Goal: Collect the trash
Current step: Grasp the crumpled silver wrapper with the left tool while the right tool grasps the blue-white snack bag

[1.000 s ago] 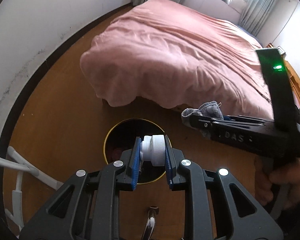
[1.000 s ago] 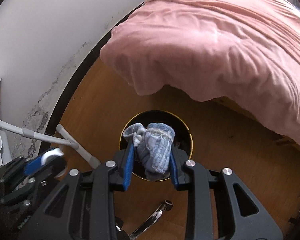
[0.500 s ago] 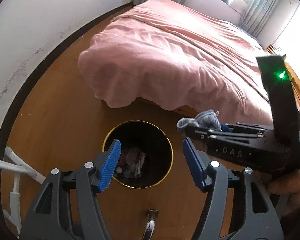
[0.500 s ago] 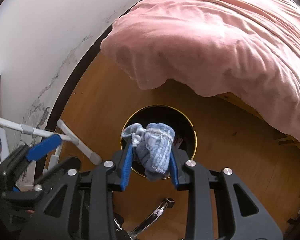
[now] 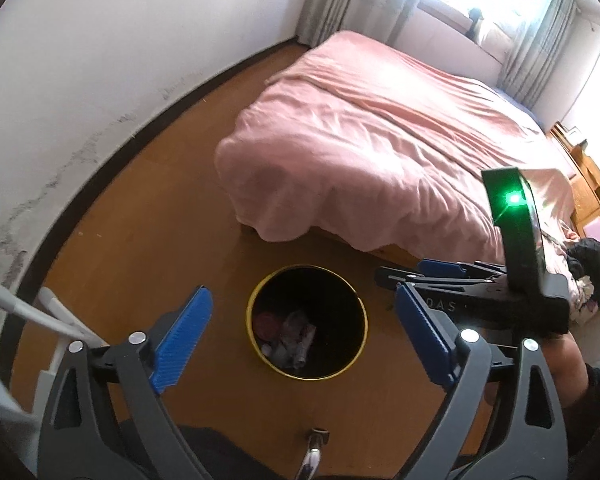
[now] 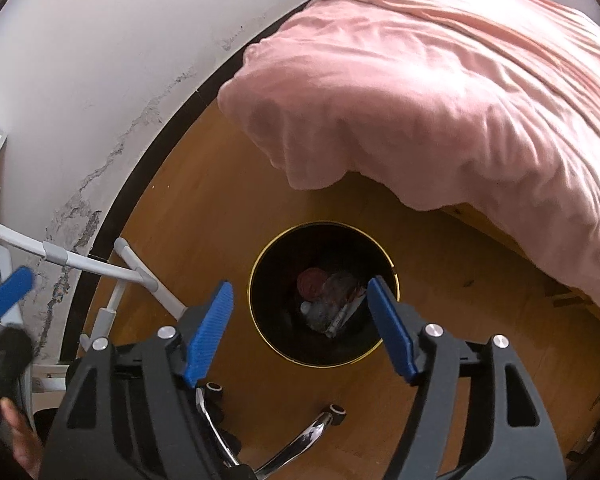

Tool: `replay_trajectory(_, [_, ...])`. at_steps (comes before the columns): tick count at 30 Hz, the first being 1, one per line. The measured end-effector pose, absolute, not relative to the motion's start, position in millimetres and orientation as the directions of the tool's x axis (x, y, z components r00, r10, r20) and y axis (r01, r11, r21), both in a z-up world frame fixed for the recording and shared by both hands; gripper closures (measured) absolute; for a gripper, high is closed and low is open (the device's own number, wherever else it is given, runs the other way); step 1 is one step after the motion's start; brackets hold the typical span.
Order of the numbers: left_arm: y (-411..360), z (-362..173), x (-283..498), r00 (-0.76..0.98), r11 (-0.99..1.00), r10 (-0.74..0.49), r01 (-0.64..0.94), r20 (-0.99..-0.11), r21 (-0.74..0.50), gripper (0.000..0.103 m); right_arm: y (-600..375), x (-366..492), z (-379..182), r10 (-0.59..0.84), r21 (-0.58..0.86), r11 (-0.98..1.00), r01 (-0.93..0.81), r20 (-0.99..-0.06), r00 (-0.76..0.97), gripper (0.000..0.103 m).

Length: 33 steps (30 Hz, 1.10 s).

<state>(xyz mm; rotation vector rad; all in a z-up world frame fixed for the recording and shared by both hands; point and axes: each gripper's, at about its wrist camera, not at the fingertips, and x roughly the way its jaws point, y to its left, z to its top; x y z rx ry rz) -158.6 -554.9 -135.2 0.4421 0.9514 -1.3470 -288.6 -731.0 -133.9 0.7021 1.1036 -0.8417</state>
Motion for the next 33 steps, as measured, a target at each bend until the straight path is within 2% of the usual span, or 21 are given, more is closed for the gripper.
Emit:
replay_trajectory(4, [-520,-98,-143,-0.003,0.232,-0.647,0.952,-0.762,-0.201,0.012,-714,-265,-102,-0.275,0.049,0.564,0.824,-0.930,0.243,0.035])
replay_trajectory(7, [-472,-59,-120,0.098,0.279,-0.682,0.951,-0.724,-0.134,0.011,-686,-231,-63,-0.292,0.067,0.644,0.762,-0.899,0.326,0.035])
replay_trajectory(11, [-400,-25,-78,0.249,0.399,-0.674,0.915,-0.696,-0.058,0.010,-626,-166,-20,-0.248,0.098,0.783,0.614,-0.856,0.453,0.032])
replay_trajectory(17, [-257,-10,12,0.457,0.668,-0.534,0.744,-0.712,-0.023,0.010,-495,-25,17,0.054,0.243,0.936,0.255,-0.815,0.577,0.032])
replay_trajectory(22, [-120,-9,73,0.584,0.871,-0.354,0.491,-0.730,-0.030,0.010,-398,67,32,0.294,0.388,0.919,0.066,-0.789,0.540,0.031])
replay_trajectory(24, [-77,-9,85,0.605,0.911,-0.305,0.412,-0.735,-0.040,0.010,-367,103,39,0.365,0.450,0.892,0.044,-0.774,0.518,0.026])
replay_trajectory(27, [-34,-8,98,0.622,0.944,-0.246,0.329,-0.743,-0.037,0.010,-333,146,42,0.453,0.542,0.838,0.061,-0.754,0.476,0.025])
replay_trajectory(33, [20,-6,138,0.616,0.965,-0.222,0.249,-0.756,-0.080,0.010,-291,218,17,0.560,0.655,0.723,0.219,-0.741,0.369,0.025])
